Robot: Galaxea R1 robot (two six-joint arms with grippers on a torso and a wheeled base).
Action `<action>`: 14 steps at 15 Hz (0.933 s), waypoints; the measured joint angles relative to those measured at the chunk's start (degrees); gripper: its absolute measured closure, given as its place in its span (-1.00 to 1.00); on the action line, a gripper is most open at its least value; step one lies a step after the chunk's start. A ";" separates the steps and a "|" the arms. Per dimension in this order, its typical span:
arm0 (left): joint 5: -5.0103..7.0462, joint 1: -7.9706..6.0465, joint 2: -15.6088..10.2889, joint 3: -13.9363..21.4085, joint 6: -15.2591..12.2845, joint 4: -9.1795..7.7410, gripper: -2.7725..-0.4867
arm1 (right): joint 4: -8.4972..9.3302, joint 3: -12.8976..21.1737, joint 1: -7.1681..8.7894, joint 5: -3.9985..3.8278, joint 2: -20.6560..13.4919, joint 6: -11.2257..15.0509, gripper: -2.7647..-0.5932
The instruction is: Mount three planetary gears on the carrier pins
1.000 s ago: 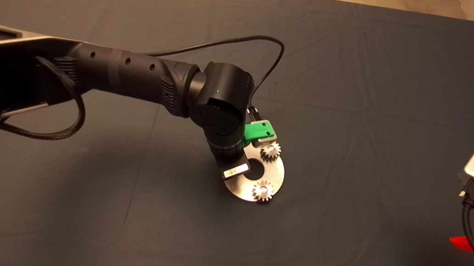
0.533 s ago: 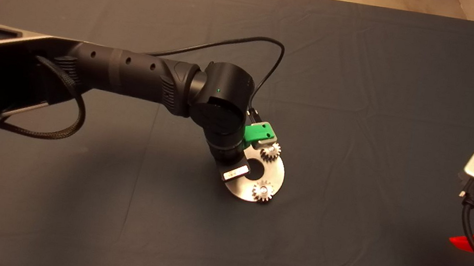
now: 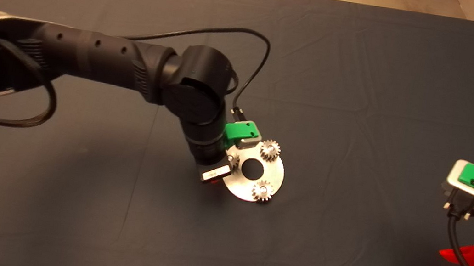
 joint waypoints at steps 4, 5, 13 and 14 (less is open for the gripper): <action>0.01 -0.41 -7.17 9.42 -2.76 -2.61 0.28 | 0.50 0.09 -3.07 0.01 13.82 7.93 -0.32; -0.01 -0.41 -9.12 11.42 -3.85 -2.76 0.28 | 0.52 0.11 -4.76 0.13 18.37 11.44 -0.32; 0.10 -0.44 -19.04 26.90 -11.70 -3.87 0.28 | 0.67 0.11 -13.57 0.02 37.21 31.86 -0.32; -0.04 -0.41 -19.03 28.89 -12.85 -4.14 0.28 | 0.67 0.11 -13.79 0.02 37.76 33.58 -0.32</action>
